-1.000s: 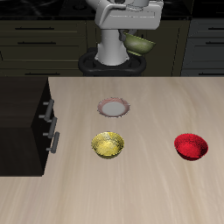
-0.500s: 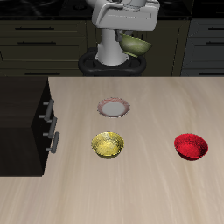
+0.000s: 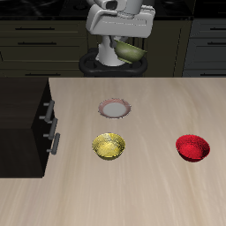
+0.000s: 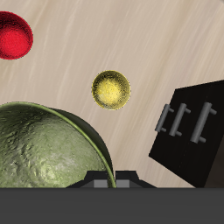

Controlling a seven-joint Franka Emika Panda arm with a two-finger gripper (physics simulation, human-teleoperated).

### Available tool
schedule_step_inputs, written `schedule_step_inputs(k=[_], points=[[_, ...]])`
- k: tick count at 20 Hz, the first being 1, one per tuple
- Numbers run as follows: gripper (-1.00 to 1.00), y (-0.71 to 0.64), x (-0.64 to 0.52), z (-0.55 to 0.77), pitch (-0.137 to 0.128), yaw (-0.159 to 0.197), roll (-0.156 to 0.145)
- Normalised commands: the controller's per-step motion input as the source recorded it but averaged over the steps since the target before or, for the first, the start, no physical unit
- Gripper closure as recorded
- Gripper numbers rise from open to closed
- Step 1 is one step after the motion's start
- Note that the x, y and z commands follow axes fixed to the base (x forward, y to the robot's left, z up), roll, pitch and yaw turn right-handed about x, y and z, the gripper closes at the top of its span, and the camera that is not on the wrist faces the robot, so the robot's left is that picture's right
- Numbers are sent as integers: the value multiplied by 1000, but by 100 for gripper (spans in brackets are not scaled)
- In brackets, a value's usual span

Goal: Place the green bowl on top of the wooden cabinet

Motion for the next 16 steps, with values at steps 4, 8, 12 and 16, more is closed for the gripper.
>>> schedule_step_inputs(k=[4,8,12,16], points=[[100,342,-162,53,-25,29,55],[100,350,-179,-125,84,-86,121],[100,127,150,28,-60,52,56],[100,130,-143,-7,-4,-4,-3]])
